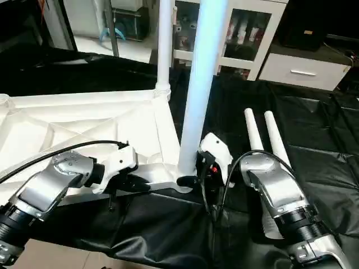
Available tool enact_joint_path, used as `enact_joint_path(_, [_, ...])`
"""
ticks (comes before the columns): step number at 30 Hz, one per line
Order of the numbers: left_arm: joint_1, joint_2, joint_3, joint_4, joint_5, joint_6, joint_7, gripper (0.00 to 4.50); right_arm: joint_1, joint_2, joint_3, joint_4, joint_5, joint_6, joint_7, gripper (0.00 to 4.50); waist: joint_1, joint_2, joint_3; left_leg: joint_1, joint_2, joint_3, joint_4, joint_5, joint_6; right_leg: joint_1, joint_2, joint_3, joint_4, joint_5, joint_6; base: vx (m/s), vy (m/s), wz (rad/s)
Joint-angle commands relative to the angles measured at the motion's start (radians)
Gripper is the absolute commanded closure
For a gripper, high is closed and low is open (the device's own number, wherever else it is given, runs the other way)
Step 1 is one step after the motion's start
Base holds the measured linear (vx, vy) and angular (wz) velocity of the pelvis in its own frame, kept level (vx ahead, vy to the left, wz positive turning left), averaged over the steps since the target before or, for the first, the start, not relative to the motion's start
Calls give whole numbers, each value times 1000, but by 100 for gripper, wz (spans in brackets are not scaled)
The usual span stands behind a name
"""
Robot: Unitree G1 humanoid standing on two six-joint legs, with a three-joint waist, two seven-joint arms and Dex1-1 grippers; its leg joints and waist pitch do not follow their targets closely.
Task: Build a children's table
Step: Rotate leg to tighten
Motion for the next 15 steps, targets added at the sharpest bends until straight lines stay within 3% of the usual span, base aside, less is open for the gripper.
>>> enact_joint_path(1, [2, -8, -32, -11, -8, 10, -24, 450, -16, 7, 2, -7, 2, -1, 4, 176, 2, -1, -55, -3, 9, 10, -67, -169, 45, 58, -28, 32, -57, -186, -226, 0, 0, 0])
enact_joint_path(7, [3, -42, -10, 14, -9, 7, 26, 450, -22, 69, -20, 48, -29, -18, -110, 178, 0, -2, -53, -6, 8, 9, -68, -180, 39, 58, -29, 31, -60, -219, -218, 0, 0, 0])
enact_joint_path(10, [-14, -84, 12, 58, -2, 12, 89, 450, -36, 125, -45, 103, -45, -20, -213, 179, -9, -6, -50, -8, 5, 6, -71, -229, 15, 55, -30, 30, -69, -323, -183, 0, 0, 0])
enact_joint_path(13, [-47, -135, 25, 126, 28, 28, 181, 450, -57, 204, -68, 176, -70, -22, -356, 181, -14, -6, -47, 0, 2, 6, -71, -274, 2, 44, -27, 29, -82, -401, -155, 0, 0, 0])
enact_joint_path(15, [-54, -148, 27, 140, 34, 31, 202, 450, -65, 225, -76, 195, -76, -20, -398, 181, -17, -6, -49, -2, 1, 3, -72, -276, -2, 47, -29, 28, -83, -421, -143, 0, 0, 0])
